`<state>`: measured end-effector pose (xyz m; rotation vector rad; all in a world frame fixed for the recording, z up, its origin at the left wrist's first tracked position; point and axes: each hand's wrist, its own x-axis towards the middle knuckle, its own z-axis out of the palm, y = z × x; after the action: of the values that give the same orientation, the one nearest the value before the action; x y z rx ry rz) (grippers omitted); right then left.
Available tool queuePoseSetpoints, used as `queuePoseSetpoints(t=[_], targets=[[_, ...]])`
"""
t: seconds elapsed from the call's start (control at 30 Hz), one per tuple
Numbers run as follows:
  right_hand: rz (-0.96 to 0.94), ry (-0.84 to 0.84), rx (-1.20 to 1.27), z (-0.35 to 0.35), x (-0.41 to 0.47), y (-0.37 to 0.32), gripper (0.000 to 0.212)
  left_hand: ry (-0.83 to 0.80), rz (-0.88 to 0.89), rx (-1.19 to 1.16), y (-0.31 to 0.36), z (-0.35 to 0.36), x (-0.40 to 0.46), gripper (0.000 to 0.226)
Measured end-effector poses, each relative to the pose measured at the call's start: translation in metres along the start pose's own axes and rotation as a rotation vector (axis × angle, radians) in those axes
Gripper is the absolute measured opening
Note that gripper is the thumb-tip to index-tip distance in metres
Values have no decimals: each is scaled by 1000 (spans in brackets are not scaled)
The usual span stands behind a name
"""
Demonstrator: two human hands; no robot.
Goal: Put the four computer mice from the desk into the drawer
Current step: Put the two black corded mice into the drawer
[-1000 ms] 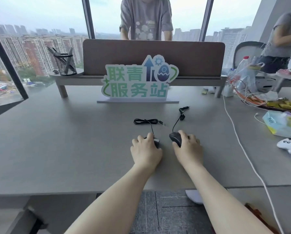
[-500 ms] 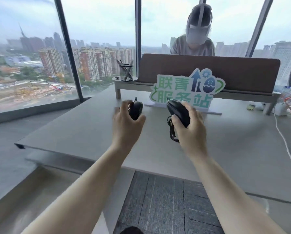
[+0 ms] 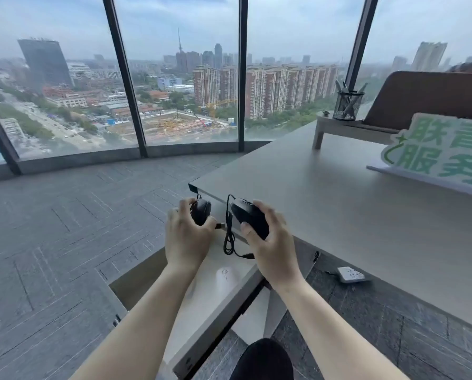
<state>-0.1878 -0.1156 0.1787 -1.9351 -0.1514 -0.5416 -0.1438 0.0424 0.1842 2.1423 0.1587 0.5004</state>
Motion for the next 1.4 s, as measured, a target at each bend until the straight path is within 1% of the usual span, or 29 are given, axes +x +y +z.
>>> queuePoseSetpoints(t=[0.1,0.2,0.3,0.4,0.53,0.6,0.73,0.83,0.9,0.93,1.0,1.07,1.13,1.2,1.23,1.3,1.37,1.4], targets=[[67,-93,-15,40,-7,20,45,-50,-104,88,-53,-2,1,52],[128,-212,-124,70,-13,42,46,-120,-232,190,-96,1,-1,55],[211,-357,-294,98,-18,62,50,-181,-344,334,-127,5,-3,55],[271,-512,-489,127,-23,75,50,-284,-473,452,-150,10,-3,58],[318,-694,-702,158,-30,81,38,-412,-603,561,-173,16,-3,55],[326,-784,-804,170,-33,85,37,-480,-636,617,-182,20,-3,58],[306,-904,-933,187,-40,95,48,-568,-661,697,-195,29,-4,70],[311,-935,-993,193,-44,101,59,-594,-691,711,-206,35,-6,74],[335,-947,-996,193,-45,103,64,-601,-663,668,-210,37,-7,70],[334,-944,-982,192,-45,102,61,-591,-639,652,-210,36,-6,65],[307,-885,-915,186,-43,95,42,-606,-594,655,-206,31,-1,61],[257,-803,-833,175,-39,84,29,-573,-555,659,-192,20,8,54],[196,-726,-762,164,-37,72,26,-474,-444,608,-179,3,18,41],[151,-683,-677,154,-40,60,24,-355,-313,549,-167,-20,23,41],[131,-680,-634,150,-44,54,24,-287,-263,518,-166,-31,23,43],[90,-687,-570,143,-57,40,27,-148,-219,459,-170,-52,16,44],[46,-696,-547,138,-74,27,36,-35,-245,417,-177,-70,1,45],[38,-716,-545,137,-83,23,44,-3,-280,391,-180,-77,-9,48]])
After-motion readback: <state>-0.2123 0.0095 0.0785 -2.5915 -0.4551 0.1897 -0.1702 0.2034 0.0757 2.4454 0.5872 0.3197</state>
